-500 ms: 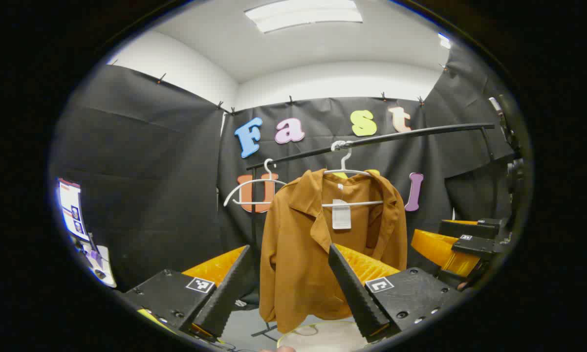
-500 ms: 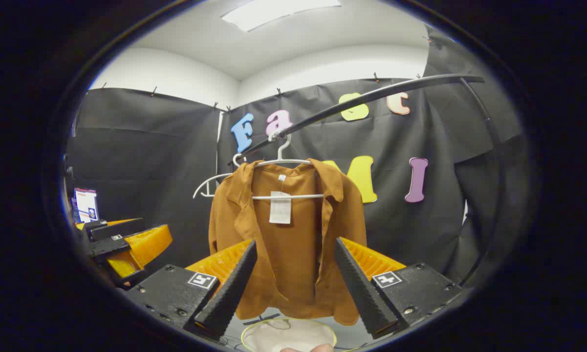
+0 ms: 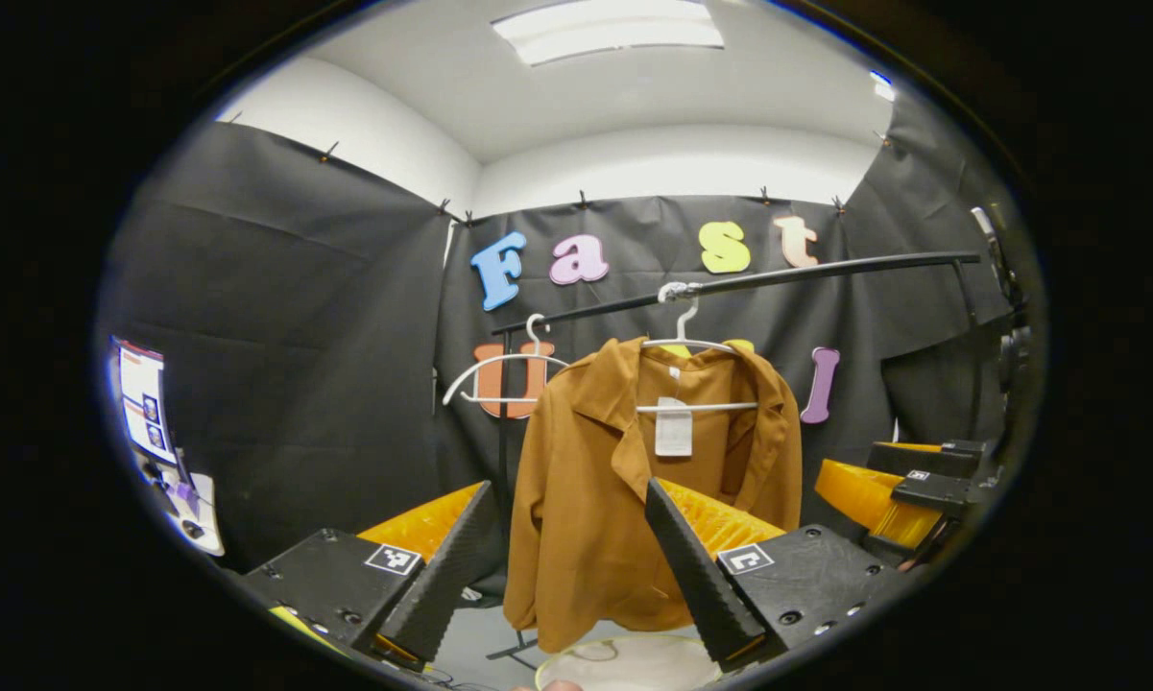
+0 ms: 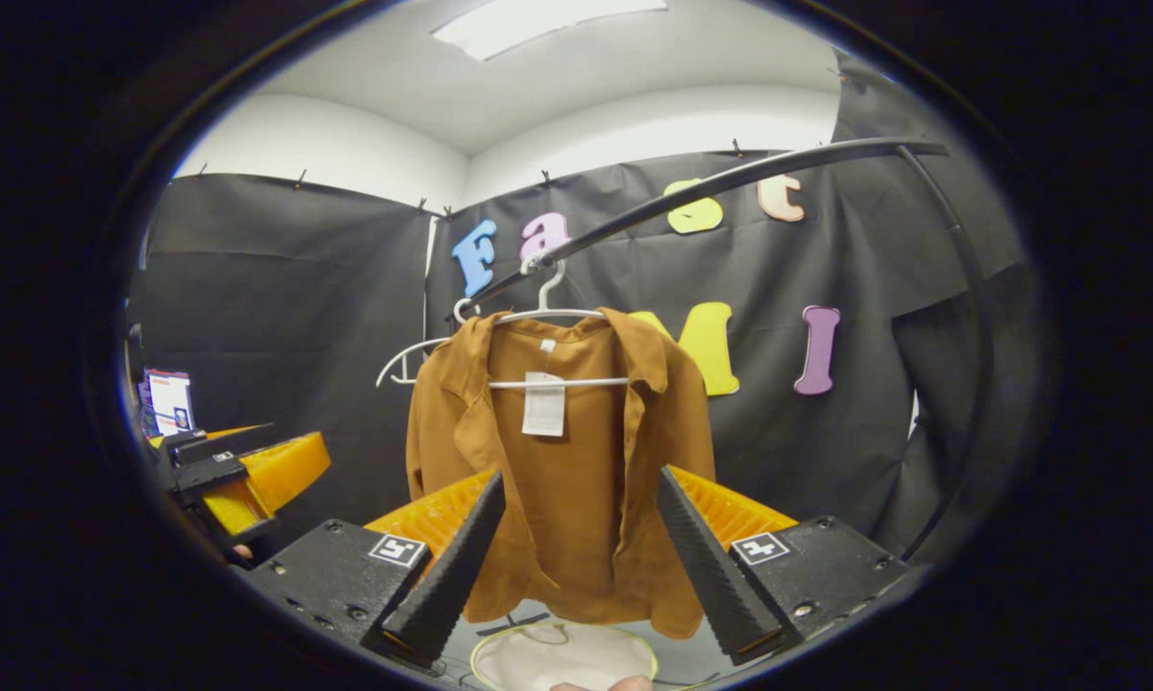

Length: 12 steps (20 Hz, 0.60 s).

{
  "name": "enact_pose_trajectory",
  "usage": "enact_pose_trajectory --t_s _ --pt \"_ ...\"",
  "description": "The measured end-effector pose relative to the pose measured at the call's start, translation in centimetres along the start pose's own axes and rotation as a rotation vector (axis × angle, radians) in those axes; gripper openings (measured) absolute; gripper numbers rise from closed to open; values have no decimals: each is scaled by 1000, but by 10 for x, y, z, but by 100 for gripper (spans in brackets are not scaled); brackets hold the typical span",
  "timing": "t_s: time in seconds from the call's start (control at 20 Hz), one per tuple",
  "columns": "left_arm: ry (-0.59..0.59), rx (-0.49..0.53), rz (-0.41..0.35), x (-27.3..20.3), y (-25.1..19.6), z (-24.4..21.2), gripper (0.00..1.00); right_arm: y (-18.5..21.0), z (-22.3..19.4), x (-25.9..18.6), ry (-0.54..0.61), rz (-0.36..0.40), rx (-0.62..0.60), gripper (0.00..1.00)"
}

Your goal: Grasp the clothes on the hanger with both hands and then place them into the laundry hamper below.

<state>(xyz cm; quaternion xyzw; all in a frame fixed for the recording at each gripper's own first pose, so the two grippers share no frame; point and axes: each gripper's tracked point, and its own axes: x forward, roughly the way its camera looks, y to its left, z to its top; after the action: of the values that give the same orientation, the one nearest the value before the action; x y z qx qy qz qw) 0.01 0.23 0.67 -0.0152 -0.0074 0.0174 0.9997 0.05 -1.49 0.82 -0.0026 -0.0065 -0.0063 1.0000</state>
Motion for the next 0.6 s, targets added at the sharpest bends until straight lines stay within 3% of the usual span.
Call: enact_pose_trajectory --t_s 0.15,0.6 --pt "-1 2 -1 1 -2 0 97 -3 3 0 -7 -7 -9 99" --pt "-11 22 -4 7 1 9 100 -11 7 6 -11 -28 -20 99"
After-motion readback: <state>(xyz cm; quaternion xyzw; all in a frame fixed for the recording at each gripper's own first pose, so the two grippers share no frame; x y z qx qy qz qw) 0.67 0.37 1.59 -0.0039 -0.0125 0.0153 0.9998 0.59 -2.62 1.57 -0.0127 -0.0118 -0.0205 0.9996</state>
